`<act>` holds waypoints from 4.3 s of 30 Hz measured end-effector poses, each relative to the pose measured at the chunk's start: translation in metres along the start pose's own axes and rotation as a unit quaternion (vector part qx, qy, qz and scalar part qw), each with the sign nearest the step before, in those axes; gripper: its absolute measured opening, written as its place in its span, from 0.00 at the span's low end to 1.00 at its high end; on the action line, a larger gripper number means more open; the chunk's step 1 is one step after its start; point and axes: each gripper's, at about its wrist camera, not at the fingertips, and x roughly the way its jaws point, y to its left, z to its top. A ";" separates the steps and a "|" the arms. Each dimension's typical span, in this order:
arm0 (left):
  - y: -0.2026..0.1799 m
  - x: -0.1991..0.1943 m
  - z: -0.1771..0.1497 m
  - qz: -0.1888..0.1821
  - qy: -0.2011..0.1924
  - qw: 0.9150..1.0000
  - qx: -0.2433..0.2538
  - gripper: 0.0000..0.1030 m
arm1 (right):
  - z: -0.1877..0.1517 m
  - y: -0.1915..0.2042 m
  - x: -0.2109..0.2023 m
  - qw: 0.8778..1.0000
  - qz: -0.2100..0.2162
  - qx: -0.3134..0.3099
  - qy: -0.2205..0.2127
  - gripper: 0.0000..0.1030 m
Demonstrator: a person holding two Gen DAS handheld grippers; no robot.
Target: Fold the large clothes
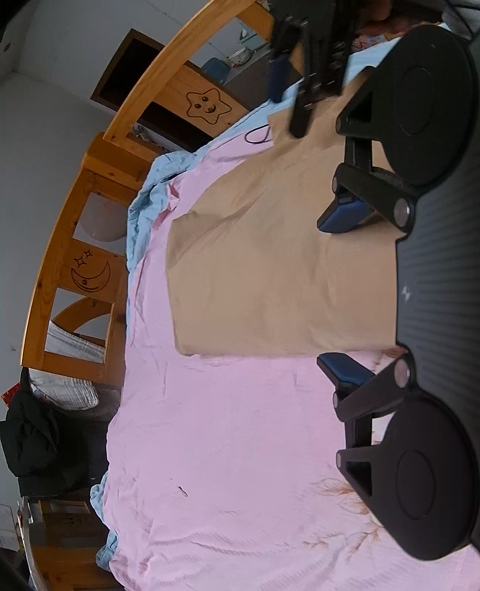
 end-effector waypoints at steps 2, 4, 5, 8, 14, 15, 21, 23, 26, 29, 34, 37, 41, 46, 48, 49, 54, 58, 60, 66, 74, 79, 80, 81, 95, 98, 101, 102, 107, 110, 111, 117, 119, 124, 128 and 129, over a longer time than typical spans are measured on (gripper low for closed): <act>0.001 0.002 -0.005 0.003 0.006 1.000 0.001 0.76 | -0.011 0.000 -0.004 0.999 0.000 0.024 0.024 0.71; 0.004 0.005 -0.007 0.006 0.010 1.000 -0.006 0.78 | -0.025 0.000 -0.002 0.998 -0.012 0.047 0.041 0.71; 0.006 0.007 -0.007 0.007 0.014 1.000 -0.010 0.80 | -0.032 0.000 0.001 0.997 -0.022 0.053 0.049 0.71; 0.010 0.013 -0.009 0.006 0.025 1.000 -0.019 0.80 | -0.047 0.001 0.012 0.995 -0.061 0.047 0.058 0.70; 0.002 0.014 -0.012 0.024 0.019 1.000 0.004 0.80 | -0.052 0.005 0.024 0.995 -0.059 0.040 0.066 0.70; 0.002 0.014 -0.012 0.026 0.019 0.999 0.004 0.80 | -0.051 0.002 0.024 0.995 -0.057 0.044 0.063 0.70; 0.005 0.011 -0.011 0.022 0.020 0.999 -0.013 0.80 | -0.048 -0.021 0.004 0.992 -0.048 0.115 0.009 0.71; 0.005 0.009 -0.010 0.024 0.017 0.999 -0.014 0.86 | -0.048 -0.032 -0.004 0.987 -0.048 0.150 -0.009 0.74; 0.004 0.008 -0.010 0.027 0.014 0.999 -0.014 0.89 | -0.052 -0.050 -0.009 0.977 -0.054 0.206 -0.013 0.77; 0.007 0.010 -0.012 0.027 0.018 0.999 -0.022 0.93 | -0.060 -0.072 -0.009 0.959 -0.049 0.278 0.001 0.79; 0.014 0.015 -0.013 0.026 0.028 0.999 -0.039 0.96 | -0.079 -0.095 -0.005 0.922 -0.012 0.384 0.038 0.82; 0.015 0.017 -0.014 0.025 0.030 0.998 -0.044 0.97 | -0.080 -0.096 -0.003 0.918 0.000 0.394 0.043 0.82; 0.014 0.017 -0.014 0.029 0.030 0.998 -0.040 0.97 | -0.077 -0.086 0.000 0.929 -0.001 0.366 0.055 0.67; 0.013 0.017 -0.014 0.031 0.028 0.998 -0.038 0.97 | -0.069 -0.073 -0.006 0.947 -0.036 0.316 0.044 0.61; 0.013 0.017 -0.014 0.031 0.028 0.998 -0.038 0.97 | -0.066 -0.068 -0.009 0.956 -0.056 0.288 0.030 0.61; 0.013 0.017 -0.014 0.032 0.028 0.998 -0.038 0.97 | -0.064 -0.066 -0.011 0.959 -0.064 0.276 0.022 0.61; 0.013 0.017 -0.015 0.034 0.026 0.998 -0.038 0.98 | -0.053 -0.054 -0.005 0.977 -0.074 0.199 -0.003 0.64; 0.013 0.018 -0.015 0.035 0.026 0.998 -0.038 0.98 | -0.046 -0.036 0.006 0.991 -0.068 0.118 -0.010 0.54; 0.013 0.018 -0.015 0.035 0.026 0.998 -0.038 0.98 | -0.046 -0.030 0.012 0.993 -0.063 0.098 0.003 0.24; 0.012 0.016 -0.014 0.003 0.017 0.999 -0.043 0.96 | -0.045 -0.027 0.008 0.992 -0.107 0.070 -0.015 0.01; 0.014 0.023 -0.014 0.012 0.026 0.999 -0.045 0.97 | -0.049 -0.061 0.008 0.980 -0.086 0.177 -0.027 0.39; 0.014 0.023 -0.015 0.014 0.027 0.998 -0.047 0.97 | -0.053 -0.077 0.016 0.970 -0.045 0.237 -0.017 0.40; 0.014 0.023 -0.015 0.015 0.027 0.998 -0.046 0.97 | -0.053 -0.075 0.016 0.971 -0.040 0.234 -0.016 0.41; 0.014 0.022 -0.015 0.015 0.027 0.999 -0.045 0.97 | -0.051 -0.072 0.016 0.974 -0.036 0.224 -0.016 0.41; 0.028 0.028 -0.010 -0.016 0.039 0.997 -0.060 0.97 | -0.047 -0.066 0.012 0.975 0.054 0.214 -0.035 0.50; 0.042 0.037 -0.002 -0.059 0.055 0.995 -0.063 0.97 | -0.053 -0.090 0.026 0.949 0.114 0.295 -0.017 0.73; 0.056 0.049 0.009 -0.090 0.064 0.992 -0.068 0.97 | -0.056 -0.099 0.041 0.937 0.133 0.322 0.001 0.80; 0.059 0.053 0.012 -0.098 0.067 0.991 -0.067 0.97 | -0.056 -0.101 0.047 0.934 0.145 0.325 0.006 0.82; 0.072 0.079 0.028 -0.154 0.093 0.982 -0.063 1.00 | -0.053 -0.106 0.066 0.929 0.189 0.319 0.012 0.88; 0.074 0.088 0.033 -0.168 0.100 0.978 -0.069 1.00 | -0.051 -0.104 0.067 0.932 0.198 0.303 0.006 0.88; 0.073 0.091 0.035 -0.170 0.099 0.978 -0.067 1.00 | -0.050 -0.102 0.067 0.935 0.199 0.294 0.001 0.89; 0.093 0.094 0.040 -0.210 0.075 0.966 -0.134 0.99 | -0.052 -0.105 0.089 0.936 0.208 0.283 0.008 0.91; 0.099 0.098 0.040 -0.200 0.079 0.966 -0.147 0.97 | -0.054 -0.107 0.093 0.932 0.218 0.289 0.007 0.90; 0.094 0.106 0.039 -0.204 0.084 0.967 -0.128 0.92 | -0.052 -0.099 0.091 0.940 0.212 0.268 0.008 0.79; 0.088 0.113 0.041 -0.204 0.096 0.966 -0.128 0.86 | -0.053 -0.096 0.092 0.941 0.207 0.267 0.015 0.77; 0.085 0.111 0.041 -0.199 0.095 0.968 -0.121 0.86 | -0.053 -0.095 0.093 0.941 0.205 0.267 0.016 0.77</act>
